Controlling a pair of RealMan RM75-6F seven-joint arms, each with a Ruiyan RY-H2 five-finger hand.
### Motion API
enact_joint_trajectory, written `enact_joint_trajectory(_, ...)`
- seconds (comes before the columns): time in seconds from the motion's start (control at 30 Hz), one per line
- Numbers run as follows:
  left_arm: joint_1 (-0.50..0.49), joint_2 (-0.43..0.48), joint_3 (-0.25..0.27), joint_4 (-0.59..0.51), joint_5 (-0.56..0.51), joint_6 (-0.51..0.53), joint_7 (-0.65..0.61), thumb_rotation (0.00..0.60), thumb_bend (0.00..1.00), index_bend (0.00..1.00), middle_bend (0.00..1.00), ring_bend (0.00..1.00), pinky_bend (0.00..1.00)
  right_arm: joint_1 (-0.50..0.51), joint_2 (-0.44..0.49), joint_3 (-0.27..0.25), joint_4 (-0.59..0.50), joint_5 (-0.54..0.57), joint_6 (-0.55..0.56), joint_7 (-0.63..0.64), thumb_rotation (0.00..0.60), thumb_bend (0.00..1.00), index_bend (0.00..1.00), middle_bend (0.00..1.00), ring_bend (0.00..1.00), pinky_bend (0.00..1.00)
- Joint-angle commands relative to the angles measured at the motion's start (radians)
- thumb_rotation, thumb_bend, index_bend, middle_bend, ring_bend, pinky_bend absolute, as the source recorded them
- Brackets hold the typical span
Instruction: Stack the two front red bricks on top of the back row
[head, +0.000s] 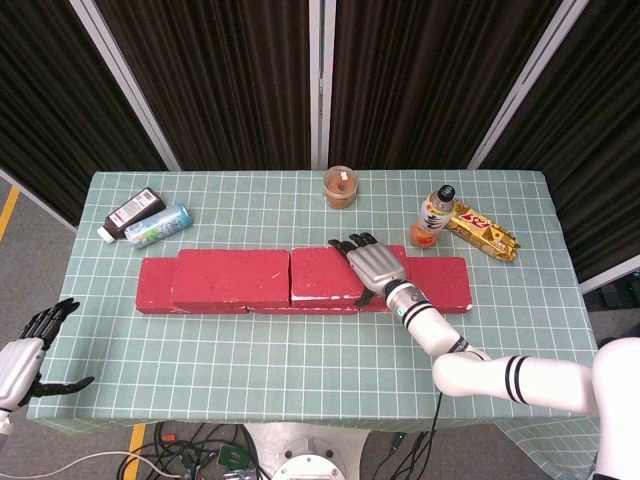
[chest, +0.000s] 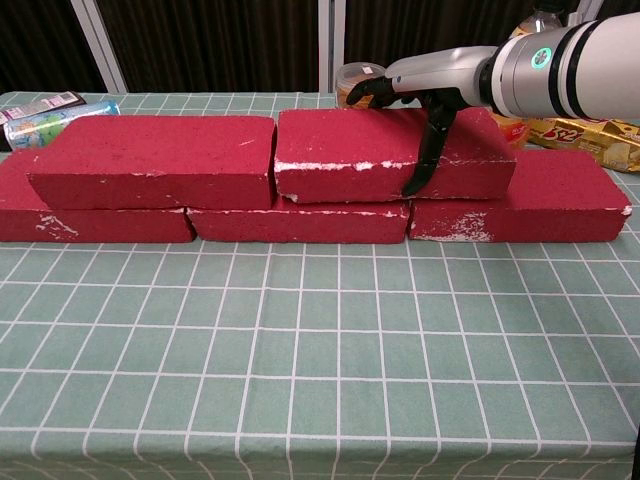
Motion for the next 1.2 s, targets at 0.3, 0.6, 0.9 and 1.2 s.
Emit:
enact_joint_trajectory(0.3, -0.001, -0.002, 0.000, -0.003, 0.001, -0.006, 0.005, 0.600, 0.01, 0.02, 0.00, 0.00, 0.00, 0.017, -0.008, -0.011, 0.010, 0.006, -0.004, 0.014, 0.600, 0.01, 0.00, 0.25, 0.00, 0.00)
enact_joint_trajectory(0.6, 0.001, 0.007, 0.005, -0.014, 0.004, -0.009, 0.011, 0.600, 0.01, 0.02, 0.00, 0.00, 0.00, 0.027, -0.010, -0.026, -0.001, 0.014, 0.026, 0.000, 0.600, 0.01, 0.00, 0.25, 0.00, 0.00)
enact_joint_trajectory(0.9, 0.001, 0.003, 0.007, -0.011, 0.005, -0.014, 0.010, 0.600, 0.01, 0.02, 0.00, 0.00, 0.00, 0.024, 0.003, -0.030, -0.030, 0.027, 0.058, -0.007, 0.600, 0.01, 0.00, 0.25, 0.00, 0.00)
enact_joint_trajectory(1.2, 0.000, 0.001, 0.008, -0.008, 0.009, -0.016, 0.009, 0.600, 0.01, 0.02, 0.00, 0.00, 0.00, 0.021, 0.006, -0.039, -0.047, 0.034, 0.066, -0.010, 0.600, 0.01, 0.00, 0.25, 0.00, 0.00)
